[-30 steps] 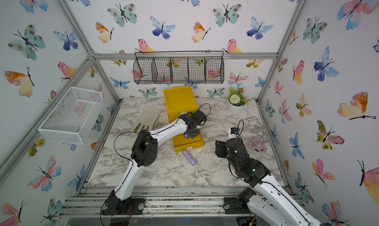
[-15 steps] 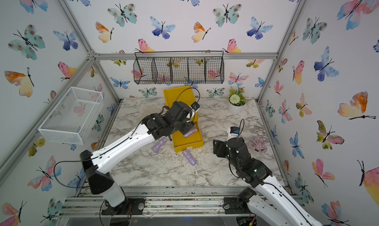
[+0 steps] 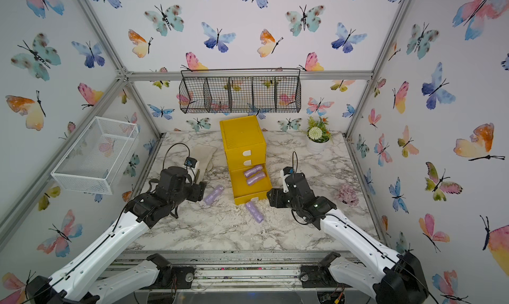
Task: Sort the rolls of trash bags by color and place them into the drawer
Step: Place the roll of trash bags in the drawer, then pick up the roll of trash bags from the center of the board.
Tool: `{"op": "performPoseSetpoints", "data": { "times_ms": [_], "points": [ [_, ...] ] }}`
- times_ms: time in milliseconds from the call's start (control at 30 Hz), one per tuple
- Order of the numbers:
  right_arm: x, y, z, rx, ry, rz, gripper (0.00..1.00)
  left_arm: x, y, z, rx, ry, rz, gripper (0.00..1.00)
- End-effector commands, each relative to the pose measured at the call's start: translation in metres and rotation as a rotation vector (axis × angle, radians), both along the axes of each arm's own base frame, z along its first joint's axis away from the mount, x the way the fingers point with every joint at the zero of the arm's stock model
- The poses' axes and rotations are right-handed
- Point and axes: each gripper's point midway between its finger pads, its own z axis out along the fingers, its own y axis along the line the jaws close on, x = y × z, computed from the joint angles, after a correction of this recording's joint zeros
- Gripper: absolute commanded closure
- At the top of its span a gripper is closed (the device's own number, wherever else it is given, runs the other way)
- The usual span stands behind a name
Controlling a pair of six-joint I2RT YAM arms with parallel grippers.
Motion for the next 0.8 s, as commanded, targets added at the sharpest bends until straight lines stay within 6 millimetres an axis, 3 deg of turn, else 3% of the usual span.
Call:
{"op": "performPoseSetpoints", "data": {
  "times_ms": [0, 167, 300, 767],
  "points": [
    [-0.009, 0.026, 0.007, 0.067, -0.024, 0.138, 0.31, 0.001, 0.006, 0.008, -0.12, -0.038, 0.036, 0.23],
    [-0.022, 0.046, -0.023, -0.093, 0.053, 0.26, 0.31, 0.007, 0.019, -0.008, -0.144, 0.008, 0.093, 0.22],
    [-0.025, 0.053, -0.036, -0.088, 0.07, 0.271, 0.32, 0.009, 0.021, -0.019, -0.134, 0.051, 0.107, 0.22],
    [-0.033, 0.072, -0.095, -0.221, 0.157, 0.348, 0.36, 0.01, 0.017, -0.029, -0.138, 0.083, 0.092, 0.22]
  ]
}}
